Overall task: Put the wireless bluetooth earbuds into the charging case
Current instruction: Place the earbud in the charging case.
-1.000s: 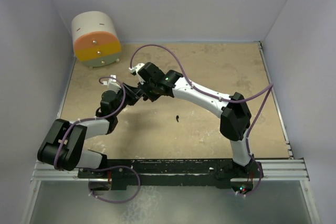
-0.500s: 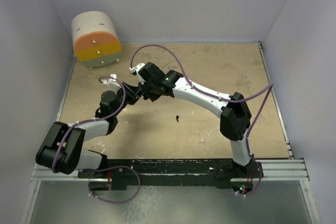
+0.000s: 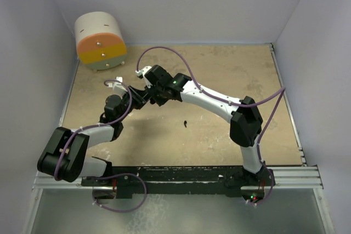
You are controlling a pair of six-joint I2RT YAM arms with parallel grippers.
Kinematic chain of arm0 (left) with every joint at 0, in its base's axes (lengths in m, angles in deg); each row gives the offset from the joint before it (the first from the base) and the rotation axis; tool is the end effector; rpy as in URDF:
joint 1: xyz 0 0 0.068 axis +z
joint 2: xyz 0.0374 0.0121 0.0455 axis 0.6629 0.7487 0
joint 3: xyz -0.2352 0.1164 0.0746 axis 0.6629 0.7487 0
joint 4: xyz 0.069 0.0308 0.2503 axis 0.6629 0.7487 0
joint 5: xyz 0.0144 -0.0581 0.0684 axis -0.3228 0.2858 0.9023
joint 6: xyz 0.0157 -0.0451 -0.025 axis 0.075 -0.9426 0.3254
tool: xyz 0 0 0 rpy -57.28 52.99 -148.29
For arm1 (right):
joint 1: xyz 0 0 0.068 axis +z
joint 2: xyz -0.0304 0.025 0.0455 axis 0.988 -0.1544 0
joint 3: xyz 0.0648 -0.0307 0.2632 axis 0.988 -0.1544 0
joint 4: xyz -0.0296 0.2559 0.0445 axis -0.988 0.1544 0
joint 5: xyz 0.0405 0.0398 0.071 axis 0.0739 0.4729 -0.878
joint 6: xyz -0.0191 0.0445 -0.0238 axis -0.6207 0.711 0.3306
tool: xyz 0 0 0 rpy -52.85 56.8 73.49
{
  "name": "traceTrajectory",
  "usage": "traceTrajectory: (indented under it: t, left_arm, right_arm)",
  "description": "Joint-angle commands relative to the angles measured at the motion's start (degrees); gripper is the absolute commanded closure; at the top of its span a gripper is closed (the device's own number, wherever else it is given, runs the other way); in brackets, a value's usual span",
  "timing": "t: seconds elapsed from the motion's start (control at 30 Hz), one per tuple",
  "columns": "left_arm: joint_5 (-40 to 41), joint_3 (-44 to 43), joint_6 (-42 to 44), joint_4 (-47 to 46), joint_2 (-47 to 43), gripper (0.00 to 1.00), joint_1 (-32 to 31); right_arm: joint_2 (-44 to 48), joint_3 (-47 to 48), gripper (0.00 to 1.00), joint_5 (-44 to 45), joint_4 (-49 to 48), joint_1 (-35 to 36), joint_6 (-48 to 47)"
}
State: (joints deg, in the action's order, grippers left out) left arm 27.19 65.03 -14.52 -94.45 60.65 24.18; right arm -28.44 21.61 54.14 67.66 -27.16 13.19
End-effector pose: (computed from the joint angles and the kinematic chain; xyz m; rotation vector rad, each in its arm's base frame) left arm 0.2398 -0.0839 0.1886 -0.5432 1.7517 -1.2459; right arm 0.2718 0.3653 0.2908 -0.8882 2.2195 0.3510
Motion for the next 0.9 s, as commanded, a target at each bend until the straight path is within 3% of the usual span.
traceTrajectory:
  t: [0.0, 0.33, 0.67, 0.87]
  left_arm:
    - [-1.72, -1.12, 1.34, -5.66, -1.64, 1.0, -0.72]
    - [-2.3, -0.76, 0.74, -8.0, -0.88, 1.0, -1.26]
    - [-1.7, -0.97, -0.06, -7.64, -0.36, 1.0, -1.32]
    - [-0.14, -1.19, -1.49, -6.08, 0.98, 1.0, -1.35]
  right_arm:
    - [0.53, 1.09, 0.99, -1.22, 0.65, -0.16, -0.64]
    - [-0.41, 2.71, 0.95, -1.43, 1.01, -0.16, -0.61]
    - [-0.23, 3.64, 0.57, -2.18, 0.54, -0.18, -0.78]
    - [1.27, 2.96, 0.48, -2.65, -0.1, -0.17, -0.81]
